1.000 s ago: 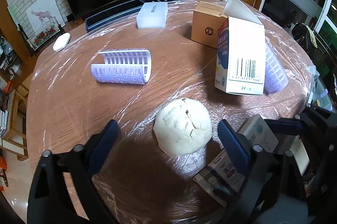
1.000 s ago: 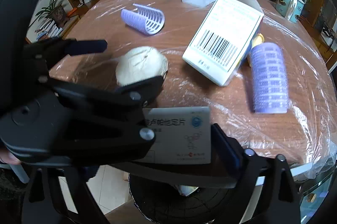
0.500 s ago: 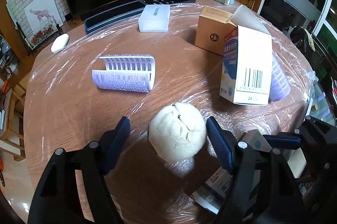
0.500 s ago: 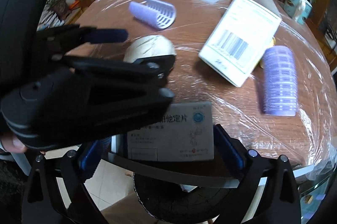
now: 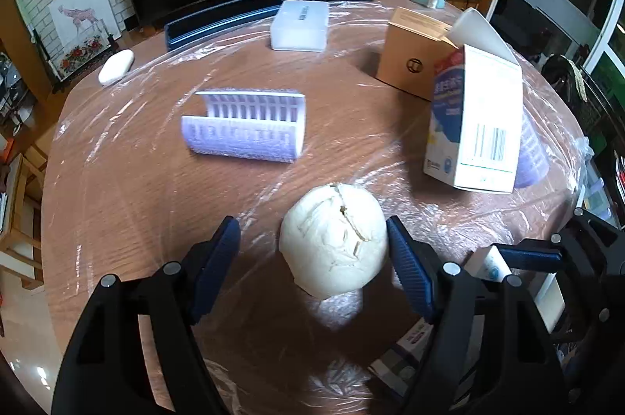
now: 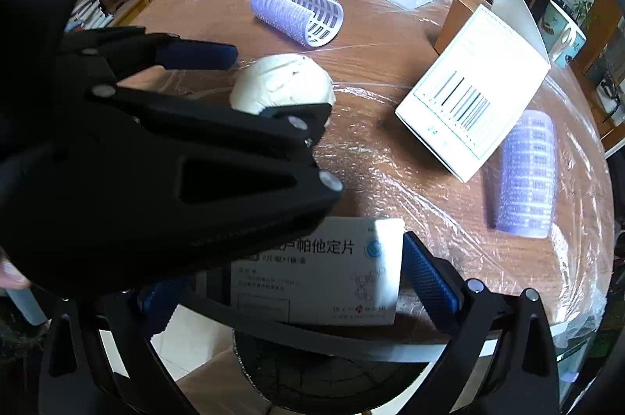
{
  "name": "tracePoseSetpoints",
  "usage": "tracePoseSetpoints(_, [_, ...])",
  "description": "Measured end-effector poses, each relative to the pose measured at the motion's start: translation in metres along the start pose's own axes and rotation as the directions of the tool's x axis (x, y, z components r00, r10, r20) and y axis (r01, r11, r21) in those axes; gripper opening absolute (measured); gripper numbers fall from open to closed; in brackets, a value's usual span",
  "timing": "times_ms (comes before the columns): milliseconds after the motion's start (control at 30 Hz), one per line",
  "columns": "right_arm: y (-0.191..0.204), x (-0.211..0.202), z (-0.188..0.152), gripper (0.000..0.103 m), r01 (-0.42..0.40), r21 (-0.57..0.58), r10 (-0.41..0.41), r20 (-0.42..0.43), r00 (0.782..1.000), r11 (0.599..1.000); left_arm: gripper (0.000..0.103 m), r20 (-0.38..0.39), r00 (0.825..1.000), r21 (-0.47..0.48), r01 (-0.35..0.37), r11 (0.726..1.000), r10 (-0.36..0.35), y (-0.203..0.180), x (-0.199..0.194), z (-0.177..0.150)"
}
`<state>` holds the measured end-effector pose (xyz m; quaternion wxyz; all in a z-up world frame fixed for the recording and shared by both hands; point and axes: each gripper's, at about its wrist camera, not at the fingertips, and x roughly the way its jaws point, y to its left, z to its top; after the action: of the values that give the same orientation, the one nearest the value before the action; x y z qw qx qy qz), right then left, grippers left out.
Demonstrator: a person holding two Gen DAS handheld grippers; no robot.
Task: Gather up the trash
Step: 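Grasp the white medicine box with the right tool, then grasp the white round lump with the left tool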
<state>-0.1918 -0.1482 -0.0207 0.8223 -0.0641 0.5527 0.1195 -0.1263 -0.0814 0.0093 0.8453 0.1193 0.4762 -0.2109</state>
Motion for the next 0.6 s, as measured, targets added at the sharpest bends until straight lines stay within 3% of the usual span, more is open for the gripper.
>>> tracePoseSetpoints(233, [-0.008,0.002,0.005,0.097,-0.017,-0.045,0.018,0.007,1.000,0.999,0.077,0.006,1.000,-0.040,-0.023,0.999,0.023,0.017,-0.002,0.000])
tracePoseSetpoints(600, [-0.064,-0.005,0.014,0.097,-0.017,0.100,0.012,0.049,0.999,0.995,0.077,0.007,0.999,-0.007,-0.040,0.999,0.040,0.012,-0.002,-0.008])
